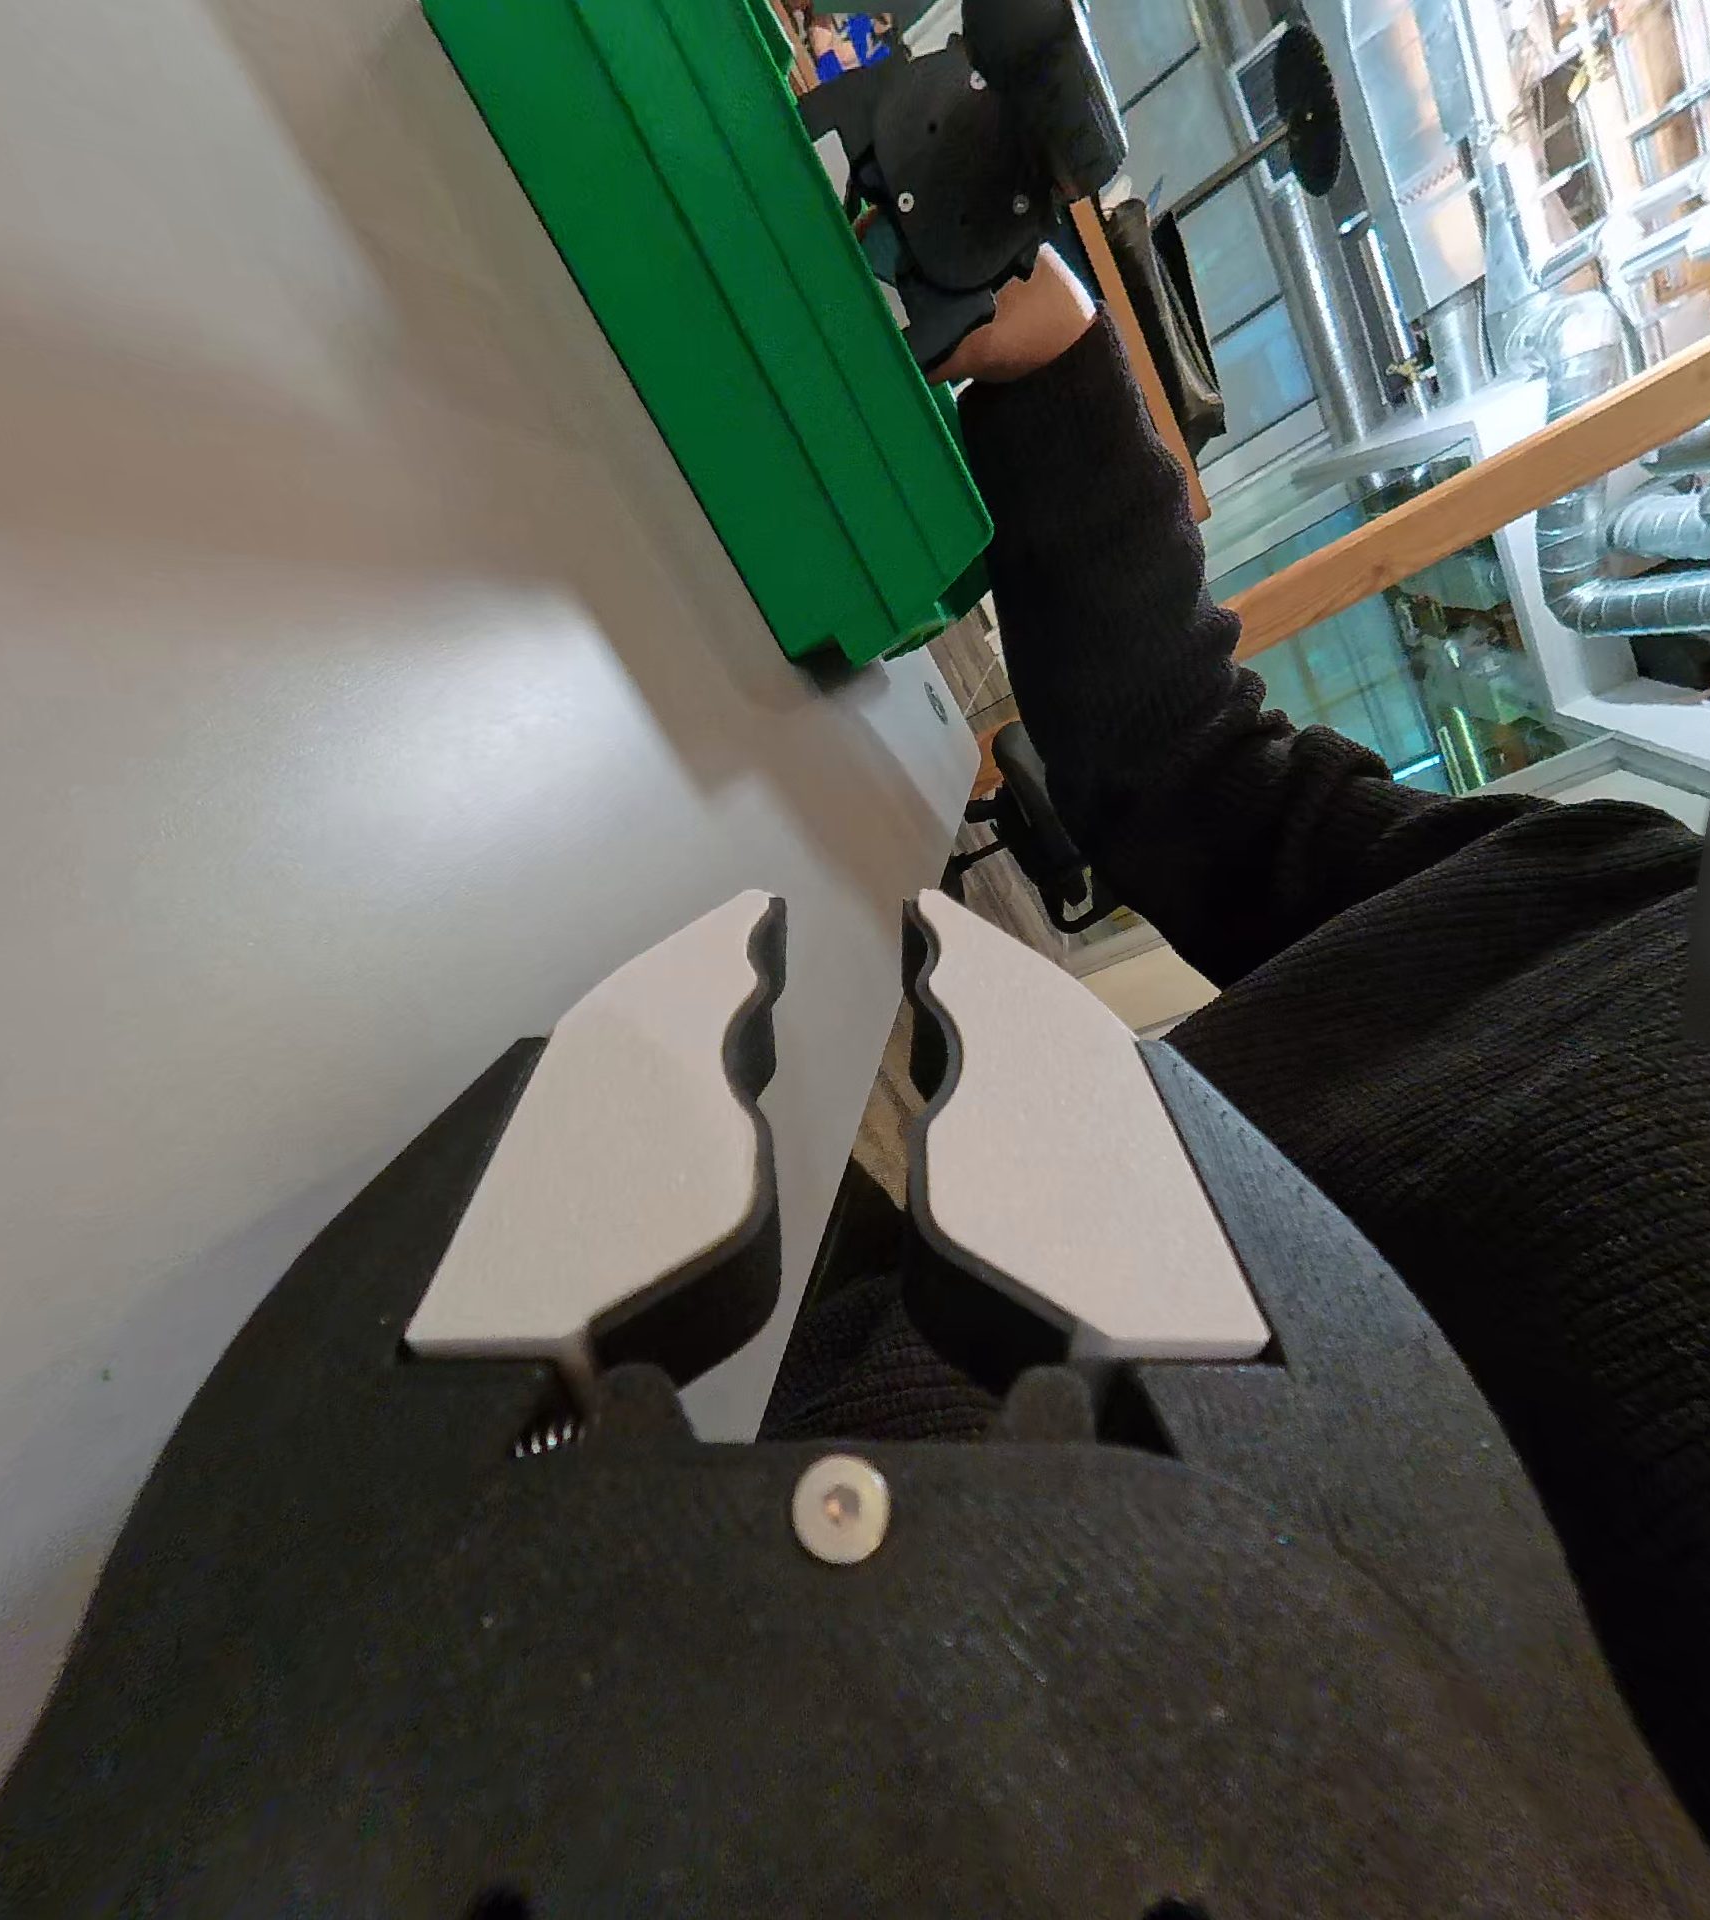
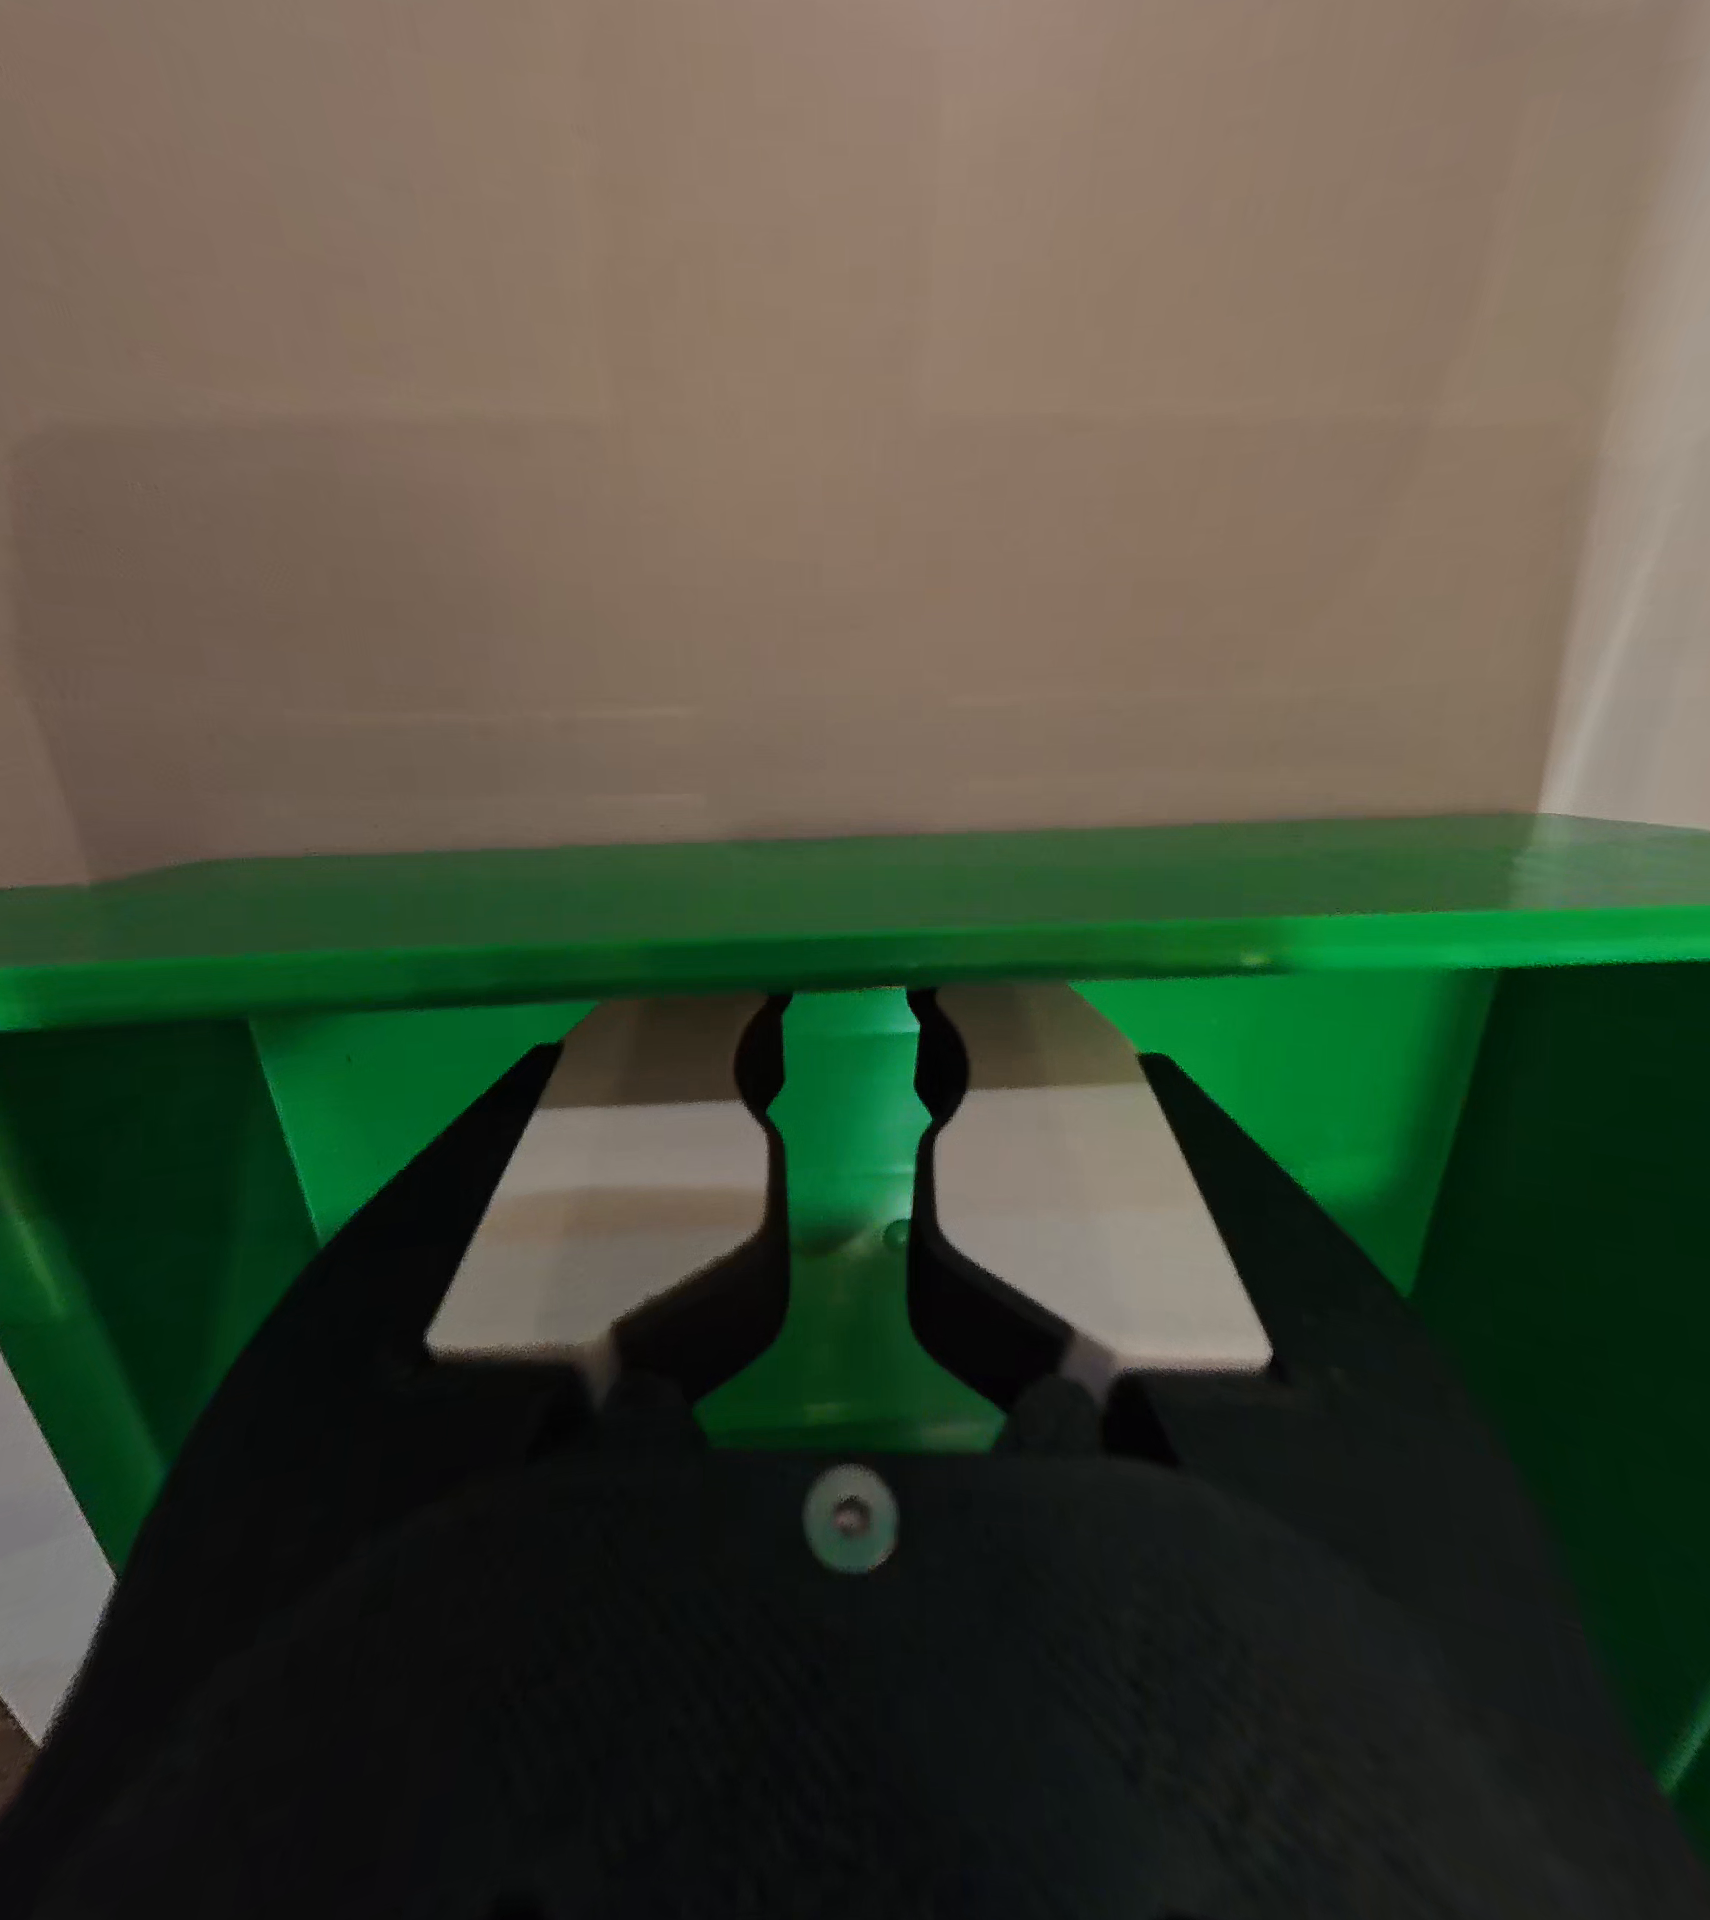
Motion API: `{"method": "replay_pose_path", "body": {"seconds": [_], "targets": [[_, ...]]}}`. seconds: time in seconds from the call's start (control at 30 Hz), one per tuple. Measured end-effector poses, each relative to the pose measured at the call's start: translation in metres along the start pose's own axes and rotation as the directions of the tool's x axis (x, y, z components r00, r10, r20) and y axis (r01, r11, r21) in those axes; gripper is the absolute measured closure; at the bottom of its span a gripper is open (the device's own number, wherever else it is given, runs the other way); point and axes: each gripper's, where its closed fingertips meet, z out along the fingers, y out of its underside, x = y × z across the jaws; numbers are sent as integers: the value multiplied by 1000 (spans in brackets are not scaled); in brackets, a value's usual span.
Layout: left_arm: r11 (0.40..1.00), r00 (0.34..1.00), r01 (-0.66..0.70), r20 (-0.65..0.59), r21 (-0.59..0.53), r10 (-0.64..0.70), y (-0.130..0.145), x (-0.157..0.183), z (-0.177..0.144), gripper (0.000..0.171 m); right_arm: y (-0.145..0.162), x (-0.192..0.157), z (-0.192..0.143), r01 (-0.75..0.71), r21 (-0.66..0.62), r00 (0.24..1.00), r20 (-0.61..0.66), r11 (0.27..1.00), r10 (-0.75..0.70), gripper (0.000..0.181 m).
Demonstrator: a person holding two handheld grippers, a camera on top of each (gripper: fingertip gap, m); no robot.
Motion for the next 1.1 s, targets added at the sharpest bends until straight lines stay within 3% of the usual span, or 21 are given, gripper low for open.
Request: {"method": "replay_pose_path", "body": {"seconds": [0.17, 0.23, 0.3, 0.4, 0.57, 0.73, 0.8, 0.87, 0.97, 1.1], "targets": [[1000, 1000, 1, 3, -7, -1, 1, -1, 0, 150, 0, 5, 1, -10, 10, 998, -57, 1000, 11, 158], [1000, 1000, 7, 5, -6, -7, 1, -2, -2, 150, 4, 13, 2, 10, -6, 990, -144, 1000, -11, 149], [1000, 1000, 11, 8, -10, -11, 1, -2, -4, 150, 6, 7, 2, 34, -5, 991, -129, 999, -35, 137], [1000, 1000, 3, 18, -10, -3, -2, -3, -9, 150, 2, -1, -4, 33, 65, 995, -98, 997, -27, 142], [1000, 1000, 16, -3, 7, -15, -6, -2, -12, 151, 7, 6, -14, -1, 80, 988, -156, 997, 13, 140], [1000, 1000, 8, -16, 0, -8, -1, 3, -14, 151, 4, 15, -38, -33, 162, 966, -249, 986, 73, 132], [1000, 1000, -2, -6, 3, 2, -1, 3, -17, 151, -8, 11, -59, -60, 249, 953, -275, 967, 130, 128], [1000, 1000, -1, 2, 12, 1, -2, 1, -19, 151, -47, -10, -97, -29, 439, 959, -243, 898, 149, 129], [1000, 1000, 1, -12, 25, -1, -7, 3, -19, 151, -110, -59, -169, 70, 720, 975, -197, 690, 106, 132], [997, 997, -68, -18, 31, 68, -15, 14, -22, 151, -154, -113, -213, 135, 843, 977, -200, 520, 72, 131]]}}
